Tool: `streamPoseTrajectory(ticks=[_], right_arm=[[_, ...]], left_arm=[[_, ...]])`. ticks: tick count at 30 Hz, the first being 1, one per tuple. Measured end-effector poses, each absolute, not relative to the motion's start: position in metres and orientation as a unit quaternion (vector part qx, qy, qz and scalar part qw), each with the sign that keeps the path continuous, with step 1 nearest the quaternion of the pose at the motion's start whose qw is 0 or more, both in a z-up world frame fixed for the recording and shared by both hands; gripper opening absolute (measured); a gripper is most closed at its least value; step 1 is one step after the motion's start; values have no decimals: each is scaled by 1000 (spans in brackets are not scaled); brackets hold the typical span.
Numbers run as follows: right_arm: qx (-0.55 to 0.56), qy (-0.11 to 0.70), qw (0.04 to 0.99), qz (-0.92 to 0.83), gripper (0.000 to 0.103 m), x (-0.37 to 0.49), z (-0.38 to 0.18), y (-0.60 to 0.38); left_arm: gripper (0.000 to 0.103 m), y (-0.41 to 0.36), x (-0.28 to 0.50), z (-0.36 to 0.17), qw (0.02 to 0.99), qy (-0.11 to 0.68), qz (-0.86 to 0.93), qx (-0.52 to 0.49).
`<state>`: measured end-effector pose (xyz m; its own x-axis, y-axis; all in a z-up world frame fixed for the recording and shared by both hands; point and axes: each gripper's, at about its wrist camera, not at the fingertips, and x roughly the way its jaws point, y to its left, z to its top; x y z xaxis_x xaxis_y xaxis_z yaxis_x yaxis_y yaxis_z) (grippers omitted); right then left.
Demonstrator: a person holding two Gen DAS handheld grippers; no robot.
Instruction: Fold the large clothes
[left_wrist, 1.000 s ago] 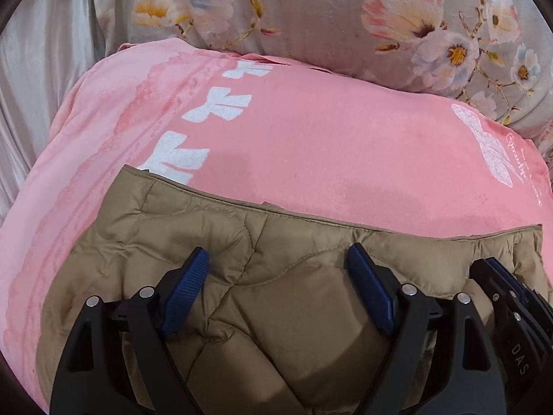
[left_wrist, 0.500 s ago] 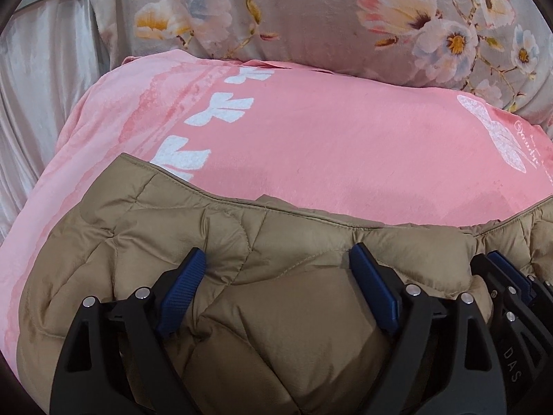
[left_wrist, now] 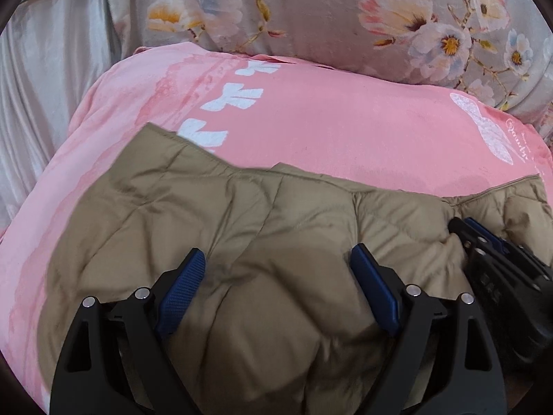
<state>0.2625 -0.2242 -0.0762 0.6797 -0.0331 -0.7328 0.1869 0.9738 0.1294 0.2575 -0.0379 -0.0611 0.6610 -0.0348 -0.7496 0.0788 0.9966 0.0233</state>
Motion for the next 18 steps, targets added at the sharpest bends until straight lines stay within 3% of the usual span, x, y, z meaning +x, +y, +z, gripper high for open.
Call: streamPoseTrajectory(ticks=[6, 9, 12, 18], right_arm=[[106, 385, 914, -69, 13, 253, -69, -226], [143, 359, 921, -57, 15, 223, -46, -227], [113, 351, 928, -43, 15, 195, -31, -215], [83, 358, 929, -41, 19, 169, -66, -195]], left_arm=[[90, -39, 257, -76, 913, 406, -33, 34], [90, -35, 255, -72, 911, 409, -37, 26], [90, -26, 240, -59, 909, 414, -53, 7], [93, -31, 215, -72, 919, 390, -55, 29]])
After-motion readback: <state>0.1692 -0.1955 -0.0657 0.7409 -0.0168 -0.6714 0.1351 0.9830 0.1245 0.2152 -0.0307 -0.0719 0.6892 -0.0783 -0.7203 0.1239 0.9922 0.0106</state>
